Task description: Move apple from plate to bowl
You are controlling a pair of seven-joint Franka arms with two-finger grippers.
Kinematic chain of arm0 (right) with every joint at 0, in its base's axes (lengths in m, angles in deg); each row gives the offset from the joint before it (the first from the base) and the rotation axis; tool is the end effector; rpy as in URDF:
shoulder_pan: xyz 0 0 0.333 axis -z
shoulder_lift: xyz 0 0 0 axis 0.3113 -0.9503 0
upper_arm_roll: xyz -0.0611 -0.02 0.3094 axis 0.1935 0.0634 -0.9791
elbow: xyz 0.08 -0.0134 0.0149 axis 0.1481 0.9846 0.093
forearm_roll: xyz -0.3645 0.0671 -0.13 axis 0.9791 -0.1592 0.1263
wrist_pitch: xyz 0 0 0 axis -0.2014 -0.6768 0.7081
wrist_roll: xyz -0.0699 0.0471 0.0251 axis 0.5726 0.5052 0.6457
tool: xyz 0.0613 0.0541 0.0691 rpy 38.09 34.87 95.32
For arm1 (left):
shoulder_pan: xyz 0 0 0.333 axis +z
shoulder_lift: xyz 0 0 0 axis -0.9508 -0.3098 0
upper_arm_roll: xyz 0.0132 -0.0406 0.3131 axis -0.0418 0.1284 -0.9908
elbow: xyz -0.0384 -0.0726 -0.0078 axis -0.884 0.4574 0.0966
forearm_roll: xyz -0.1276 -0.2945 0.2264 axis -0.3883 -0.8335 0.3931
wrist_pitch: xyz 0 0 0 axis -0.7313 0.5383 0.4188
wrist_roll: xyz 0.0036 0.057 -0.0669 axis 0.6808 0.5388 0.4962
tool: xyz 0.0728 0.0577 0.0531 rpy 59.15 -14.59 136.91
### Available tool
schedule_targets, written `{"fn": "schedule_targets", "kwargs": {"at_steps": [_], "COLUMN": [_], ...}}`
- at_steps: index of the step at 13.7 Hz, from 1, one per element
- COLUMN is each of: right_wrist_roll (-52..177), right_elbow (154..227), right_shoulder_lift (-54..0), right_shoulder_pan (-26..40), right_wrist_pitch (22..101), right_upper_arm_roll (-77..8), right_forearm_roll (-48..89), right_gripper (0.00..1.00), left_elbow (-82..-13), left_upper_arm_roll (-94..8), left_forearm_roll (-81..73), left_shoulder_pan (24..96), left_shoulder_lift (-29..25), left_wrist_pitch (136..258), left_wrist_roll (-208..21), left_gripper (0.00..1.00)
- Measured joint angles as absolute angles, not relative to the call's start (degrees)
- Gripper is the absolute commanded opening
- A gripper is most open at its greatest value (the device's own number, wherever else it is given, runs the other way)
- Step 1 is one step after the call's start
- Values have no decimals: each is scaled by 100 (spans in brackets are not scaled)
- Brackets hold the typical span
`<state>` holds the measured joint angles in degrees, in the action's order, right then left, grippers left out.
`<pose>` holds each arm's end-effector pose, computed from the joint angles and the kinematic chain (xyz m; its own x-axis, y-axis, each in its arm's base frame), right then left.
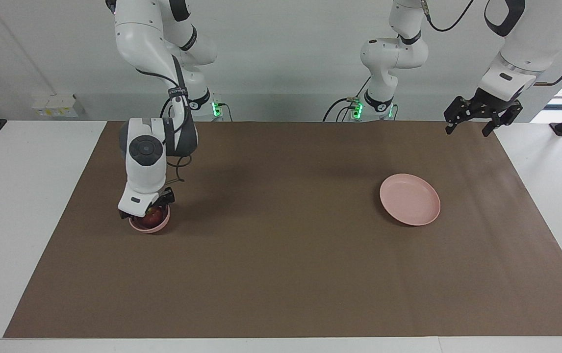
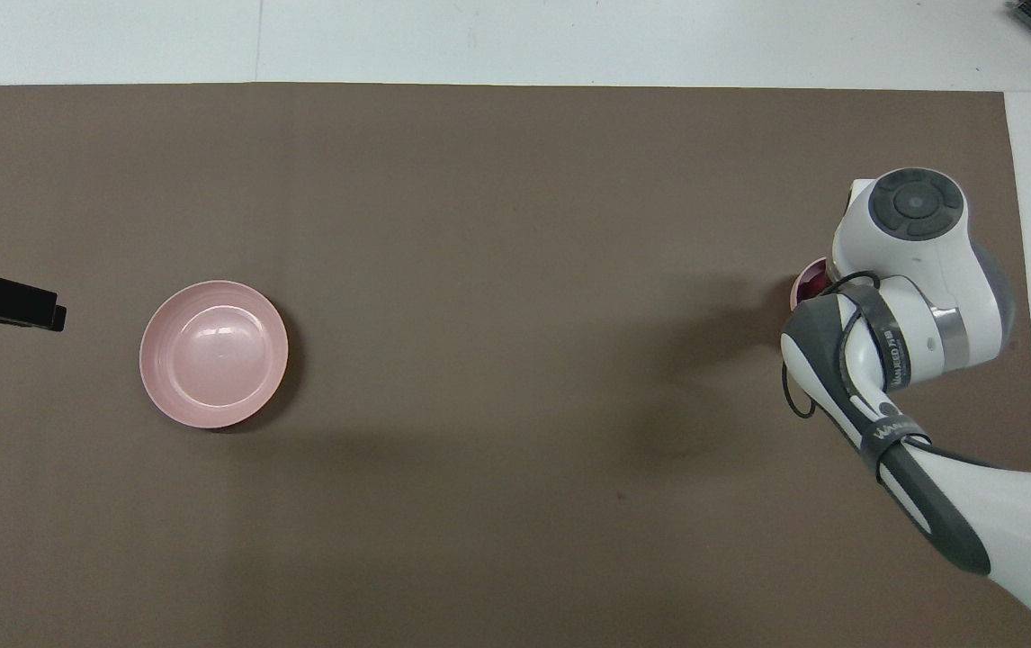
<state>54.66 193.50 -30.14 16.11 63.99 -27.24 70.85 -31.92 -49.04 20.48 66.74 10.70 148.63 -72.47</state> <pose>0.6193 0.0059 0.3413 0.8726 0.4510 -0.1876 0.4858 -0.8415 0.2365 0.5376 -0.0176 0.6258 0.9916 -0.1289 -0.0062 -0.1288 -0.9916 0.0140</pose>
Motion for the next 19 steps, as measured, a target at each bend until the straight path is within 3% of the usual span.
{"fn": "schedule_targets", "kwargs": {"at_steps": [7,15,19], "right_wrist_roll": [5991,6374,6386], "right_elbow": [19219,18505,17848], "right_shoulder_lift": [-1748,-885,-733], "right_shoulder_pan": [1606,1652,1653], "right_wrist_pitch": [5172,3397,2687], "right_upper_arm_roll": [-2725,-2624,-2604], "right_forearm_roll": [5304,4820,4821], "right_gripper": [100,100,100], "left_elbow": [-3192,-3192,-3192], "left_upper_arm_roll": [-4904,-4904,-4904], "left_forearm_roll": [2048,2048,2048], "left_shoulder_pan": [6674,6674,6674], "left_shoulder_lift": [1070,1070,1070], "left_wrist_pitch": [14863,14863,14864], "left_wrist_roll": [-7247,-7247,-7247], "left_gripper": [100,100,100]}}
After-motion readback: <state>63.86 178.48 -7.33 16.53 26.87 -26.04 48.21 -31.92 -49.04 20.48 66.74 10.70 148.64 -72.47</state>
